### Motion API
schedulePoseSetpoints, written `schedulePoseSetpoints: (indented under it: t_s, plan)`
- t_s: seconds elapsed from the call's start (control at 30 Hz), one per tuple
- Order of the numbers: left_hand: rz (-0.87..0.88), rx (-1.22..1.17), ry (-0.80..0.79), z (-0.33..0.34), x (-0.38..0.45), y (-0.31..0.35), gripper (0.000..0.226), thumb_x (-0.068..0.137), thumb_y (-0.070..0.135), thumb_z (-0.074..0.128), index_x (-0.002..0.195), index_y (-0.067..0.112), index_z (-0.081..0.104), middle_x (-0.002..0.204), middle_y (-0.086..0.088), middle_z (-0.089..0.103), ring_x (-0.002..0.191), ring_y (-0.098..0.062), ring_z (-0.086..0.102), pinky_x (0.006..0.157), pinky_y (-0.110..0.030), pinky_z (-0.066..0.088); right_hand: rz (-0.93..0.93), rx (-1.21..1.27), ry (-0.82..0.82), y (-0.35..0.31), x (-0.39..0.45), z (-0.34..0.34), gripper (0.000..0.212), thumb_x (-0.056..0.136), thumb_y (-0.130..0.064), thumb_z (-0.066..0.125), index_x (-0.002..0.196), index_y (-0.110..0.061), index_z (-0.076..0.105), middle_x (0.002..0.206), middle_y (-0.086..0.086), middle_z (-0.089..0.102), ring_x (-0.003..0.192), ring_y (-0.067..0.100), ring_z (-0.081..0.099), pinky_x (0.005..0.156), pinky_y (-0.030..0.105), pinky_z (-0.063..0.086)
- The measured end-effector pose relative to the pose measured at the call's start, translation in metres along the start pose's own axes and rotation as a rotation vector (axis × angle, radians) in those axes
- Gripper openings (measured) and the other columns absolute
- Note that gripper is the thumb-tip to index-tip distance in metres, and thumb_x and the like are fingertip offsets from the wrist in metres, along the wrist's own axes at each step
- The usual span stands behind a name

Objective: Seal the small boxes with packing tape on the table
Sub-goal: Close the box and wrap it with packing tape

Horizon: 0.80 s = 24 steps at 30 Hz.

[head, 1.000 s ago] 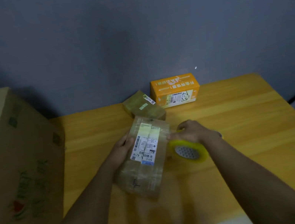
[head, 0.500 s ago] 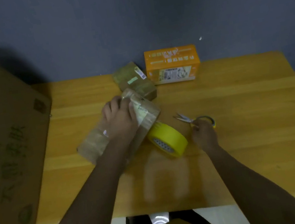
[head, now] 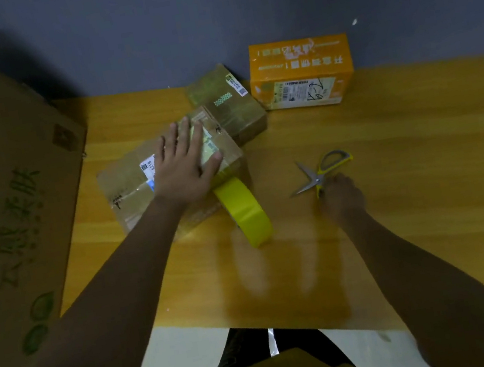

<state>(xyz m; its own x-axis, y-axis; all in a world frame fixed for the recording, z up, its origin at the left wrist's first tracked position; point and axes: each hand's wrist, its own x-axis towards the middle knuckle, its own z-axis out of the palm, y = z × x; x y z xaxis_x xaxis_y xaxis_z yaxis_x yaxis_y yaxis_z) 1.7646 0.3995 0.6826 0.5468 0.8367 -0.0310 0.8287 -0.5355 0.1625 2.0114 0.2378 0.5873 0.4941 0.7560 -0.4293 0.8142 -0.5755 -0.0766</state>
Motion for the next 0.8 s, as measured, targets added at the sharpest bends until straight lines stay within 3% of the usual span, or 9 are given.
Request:
schedulePoseSetpoints:
  t_s: [0.1,0.17,0.27,0.33,0.43,0.63,0.73,0.8]
  plan:
    - [0.033,-0.001,0.008,0.0,0.003,-0.005,0.081,0.088,0.067,0.012,0.154,0.021,0.015,0.161,-0.004,0.008,0.149,-0.025,0.003,0.118,-0.042,0.0,-0.012,0.11,0.064,-0.002,-0.004,-0.009,0.05,0.092,-0.025,0.057,0.134,-0.004,0.038,0.137,0.017,0.037,0.127,0.035,0.038,0.092,0.043,0.044]
    - [0.03,-0.005,0.011,0.0,0.002,-0.003,0.081,0.087,0.068,0.012,0.154,0.021,0.015,0.161,-0.003,0.008,0.149,-0.025,0.002,0.119,-0.042,0.0,-0.045,0.046,0.062,0.003,0.002,-0.013,0.061,0.088,-0.028,0.061,0.138,-0.005,0.035,0.145,0.018,0.03,0.134,0.035,0.03,0.103,0.045,0.037]
    - [0.021,-0.008,0.003,0.0,0.002,-0.001,0.083,0.086,0.069,0.009,0.154,0.022,0.012,0.161,-0.003,0.006,0.149,-0.024,0.001,0.119,-0.042,-0.002,-0.099,-0.093,-0.086,0.01,0.019,-0.016,0.068,0.09,-0.032,0.057,0.147,-0.005,0.029,0.156,0.018,0.015,0.145,0.034,0.013,0.116,0.049,0.018]
    - [0.019,-0.017,-0.002,0.001,0.003,-0.002,0.083,0.085,0.069,0.008,0.154,0.022,0.011,0.162,-0.003,0.004,0.149,-0.023,-0.001,0.119,-0.041,-0.003,-0.123,-0.178,-0.139,0.011,0.025,-0.015,0.064,0.092,-0.04,0.055,0.144,-0.006,0.036,0.152,0.019,0.025,0.142,0.035,0.021,0.116,0.046,0.023]
    - [0.024,-0.031,-0.007,0.001,0.003,-0.004,0.079,0.088,0.065,0.006,0.154,0.022,0.011,0.162,-0.002,0.004,0.149,-0.022,-0.002,0.119,-0.041,-0.003,-0.127,-0.255,-0.066,0.01,0.018,-0.01,0.056,0.095,-0.046,0.051,0.139,-0.013,0.041,0.137,0.013,0.04,0.13,0.032,0.036,0.108,0.039,0.032]
    - [0.045,-0.077,0.006,0.001,0.004,-0.007,0.073,0.09,0.054,0.001,0.154,0.019,0.013,0.161,-0.004,0.005,0.149,-0.022,-0.002,0.118,-0.039,-0.005,-0.148,-0.216,-0.115,-0.007,-0.012,-0.028,0.057,0.094,-0.054,0.045,0.137,-0.016,0.046,0.124,0.008,0.058,0.114,0.028,0.057,0.085,0.036,0.049]
    - [0.041,-0.086,-0.003,0.0,0.005,-0.008,0.077,0.088,0.056,0.0,0.154,0.019,0.014,0.161,-0.004,0.006,0.149,-0.023,-0.001,0.118,-0.04,-0.004,-0.095,0.101,-0.151,-0.013,-0.023,-0.058,0.056,0.093,-0.053,0.048,0.134,-0.015,0.049,0.104,0.004,0.066,0.084,0.023,0.064,0.064,0.028,0.048]
    - [0.041,-0.086,-0.015,-0.001,0.005,-0.008,0.078,0.087,0.058,-0.001,0.154,0.019,0.014,0.161,-0.004,0.005,0.149,-0.023,-0.001,0.118,-0.04,-0.004,-0.143,0.41,-0.236,-0.015,-0.028,-0.084,0.04,0.092,-0.036,0.06,0.127,-0.018,0.055,0.103,0.004,0.064,0.077,0.02,0.059,0.057,0.025,0.041]
